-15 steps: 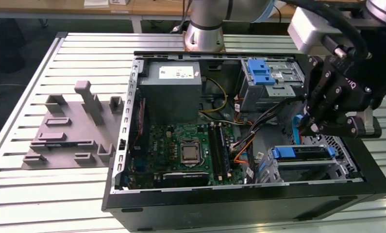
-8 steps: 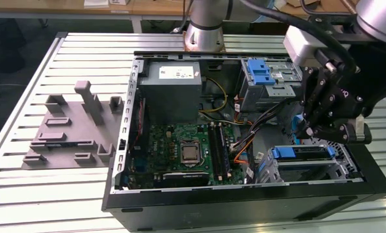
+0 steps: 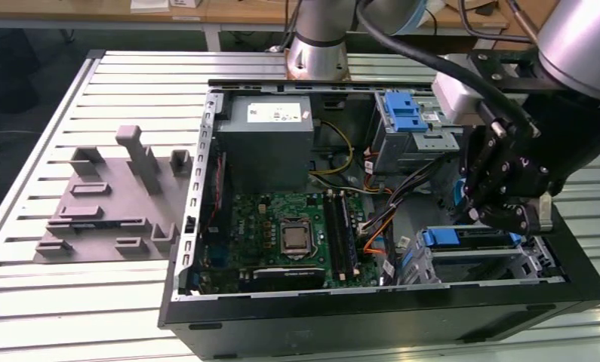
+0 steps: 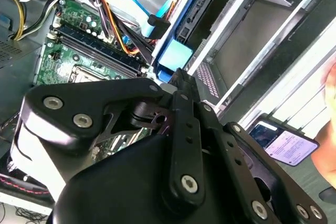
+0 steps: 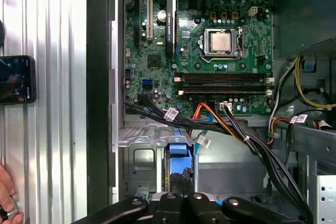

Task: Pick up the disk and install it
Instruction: 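Insert the disk into the insertion slot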

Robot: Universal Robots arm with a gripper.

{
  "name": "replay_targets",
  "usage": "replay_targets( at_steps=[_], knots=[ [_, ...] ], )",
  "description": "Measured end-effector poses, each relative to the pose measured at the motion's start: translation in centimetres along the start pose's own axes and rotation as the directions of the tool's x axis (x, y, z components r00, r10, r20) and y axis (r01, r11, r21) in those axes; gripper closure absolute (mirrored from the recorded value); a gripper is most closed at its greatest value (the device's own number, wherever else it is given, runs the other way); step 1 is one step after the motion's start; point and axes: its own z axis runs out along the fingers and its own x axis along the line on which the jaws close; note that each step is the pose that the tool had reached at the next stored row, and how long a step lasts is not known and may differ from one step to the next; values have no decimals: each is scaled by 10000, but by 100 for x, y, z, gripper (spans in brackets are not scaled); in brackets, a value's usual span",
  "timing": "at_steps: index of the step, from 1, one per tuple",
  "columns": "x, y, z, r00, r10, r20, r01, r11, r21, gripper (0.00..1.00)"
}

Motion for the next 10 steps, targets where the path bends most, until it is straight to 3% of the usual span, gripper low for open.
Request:
replay_targets(
  at_steps=[5, 10],
  knots=[
    [2, -1, 88, 10000, 0, -2, 0, 10000, 0, 89],
    [2, -1, 95, 10000, 1, -2, -1, 10000, 0, 89]
  ],
)
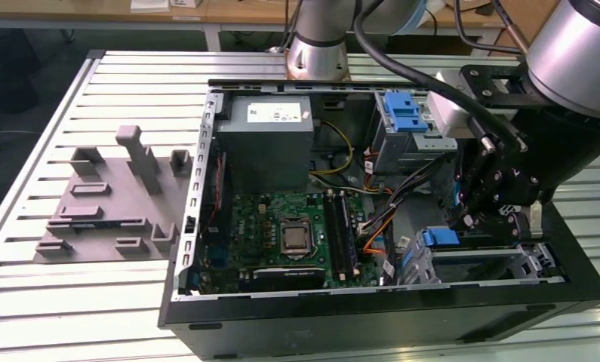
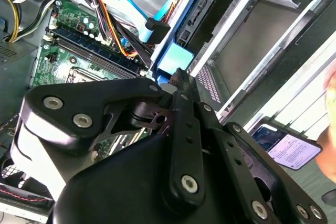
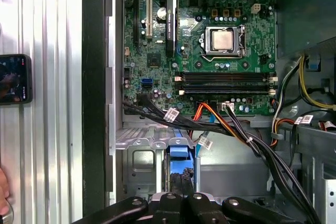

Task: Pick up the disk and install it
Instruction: 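Insert the first disk wire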

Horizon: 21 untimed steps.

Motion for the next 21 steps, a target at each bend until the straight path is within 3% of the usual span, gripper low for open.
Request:
replay_targets(
  at_steps=[13, 16, 21],
  knots=[
    [0, -23, 3, 10000, -1, 1, 1, 10000, 0, 89],
    [-3, -110, 2, 10000, 0, 1, 0, 10000, 0, 89],
    [-12, -335, 5, 10000, -1, 0, 1, 10000, 0, 89]
  ],
)
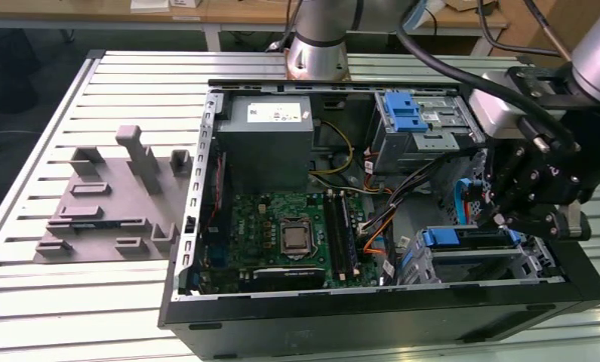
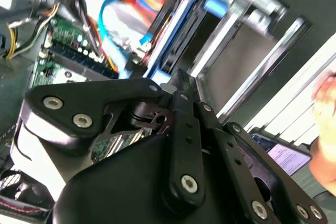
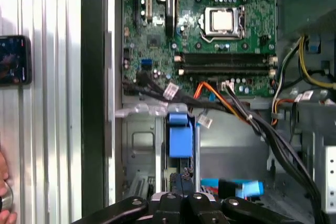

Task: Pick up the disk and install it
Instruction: 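Insert the first disk wire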

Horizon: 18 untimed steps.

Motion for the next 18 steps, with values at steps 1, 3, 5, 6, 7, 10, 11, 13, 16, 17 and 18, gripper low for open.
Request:
replay_targets(
  at_steps=[1, 3, 5, 6, 7, 10, 11, 13, 16, 17, 18],
  knots=[
    [-2, -35, 0, 10000, 0, 0, 0, 10000, 0, 89],
    [-11, -74, 0, 10000, 1, 2, -1, 10000, 0, 89],
    [-26, -86, -4, 10000, 0, 0, 0, 10000, 0, 89],
    [-36, -86, -10, 10000, 2, 0, -2, 10000, 1, 89],
    [-45, -88, -16, 10000, 1, 1, -1, 10000, 2, 89],
    [-78, -93, -28, 10000, 0, 0, 0, 10000, 7, 89],
    [-90, -96, -28, 10000, -1, 1, 1, 10000, 8, 89],
    [-109, -107, -28, 10000, 0, 2, 0, 10000, 8, 89],
    [-123, -147, -28, 10000, 0, 0, 0, 10000, 8, 89],
    [-127, -162, -28, 10000, 0, 0, 0, 10000, 8, 89],
    [-130, -173, -28, 10000, 0, 0, 0, 10000, 8, 89]
  ],
)
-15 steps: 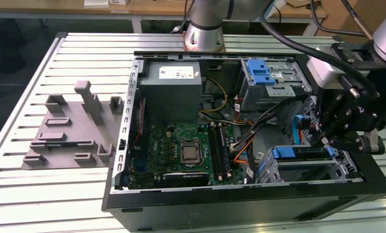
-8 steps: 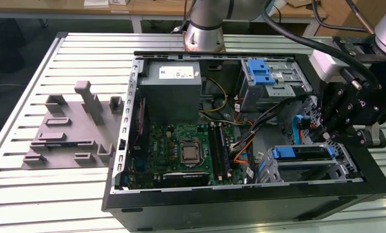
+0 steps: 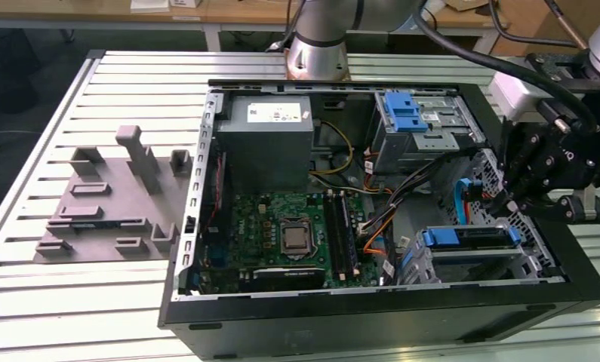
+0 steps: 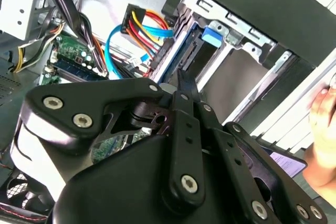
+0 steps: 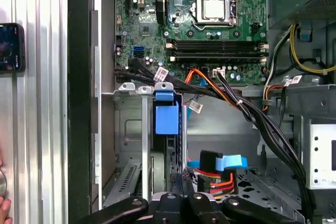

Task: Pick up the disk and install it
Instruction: 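Insert the first disk wire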

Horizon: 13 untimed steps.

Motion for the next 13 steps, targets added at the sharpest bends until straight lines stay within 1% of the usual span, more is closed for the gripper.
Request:
replay_targets(
  at_steps=[3, 13],
  knots=[
    [-18, -9, 0, 10000, 2, 0, -2, 10000, 0, 89],
    [-121, -7, 3, 10000, 0, 1, 0, 10000, 0, 89]
  ],
)
